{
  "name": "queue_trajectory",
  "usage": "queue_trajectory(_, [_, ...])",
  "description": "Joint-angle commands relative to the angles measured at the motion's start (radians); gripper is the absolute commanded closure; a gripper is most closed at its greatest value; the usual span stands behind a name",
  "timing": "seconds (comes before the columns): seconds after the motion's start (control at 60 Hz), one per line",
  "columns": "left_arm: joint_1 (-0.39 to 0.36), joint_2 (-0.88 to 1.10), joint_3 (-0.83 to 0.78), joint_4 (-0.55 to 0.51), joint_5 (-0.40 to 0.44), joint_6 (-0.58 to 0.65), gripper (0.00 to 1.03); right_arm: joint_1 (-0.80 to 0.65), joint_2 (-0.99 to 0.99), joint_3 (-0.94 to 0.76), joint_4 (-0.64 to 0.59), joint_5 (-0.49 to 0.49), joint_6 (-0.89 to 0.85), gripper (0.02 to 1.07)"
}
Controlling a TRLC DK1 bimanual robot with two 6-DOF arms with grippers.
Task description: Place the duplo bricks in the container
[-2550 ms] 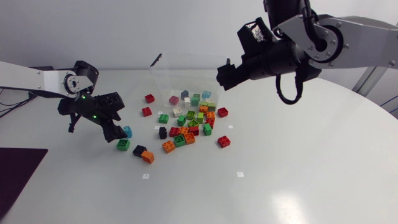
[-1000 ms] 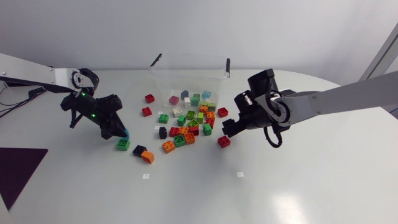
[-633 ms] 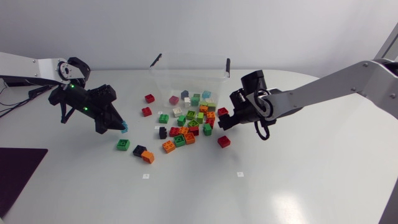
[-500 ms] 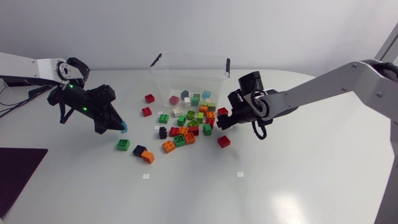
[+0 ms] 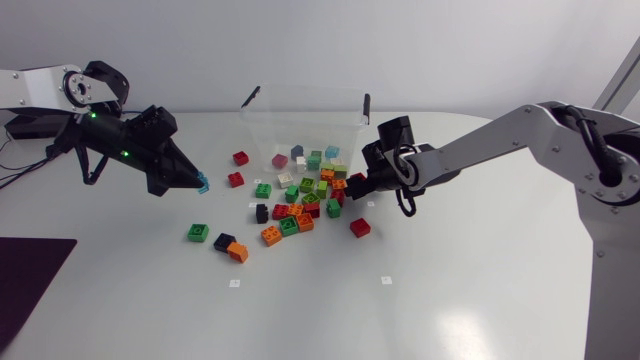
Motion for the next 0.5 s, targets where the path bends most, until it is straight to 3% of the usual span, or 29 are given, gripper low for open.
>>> queue_trajectory(0.0, [-0.022, -0.043, 0.008, -0.016, 0.024, -0.046, 0.71, -0.008, 0.045, 0.03, 0.014, 0.007, -0.002, 0.3])
queue_trajectory(0.133, [-0.05, -0.078, 0.028, -0.016, 0.042, -0.097, 0.71, -0.008, 0.059, 0.032, 0.045, 0.007, -0.001, 0.53])
queue_trajectory(0.283, [-0.077, -0.089, 0.068, -0.016, 0.053, -0.147, 0.71, -0.01, 0.086, 0.037, 0.043, 0.006, 0.004, 0.71])
queue_trajectory(0.483, [-0.091, -0.074, 0.136, 0.018, 0.068, -0.247, 0.71, -0.014, 0.068, 0.02, 0.035, -0.003, 0.004, 0.74])
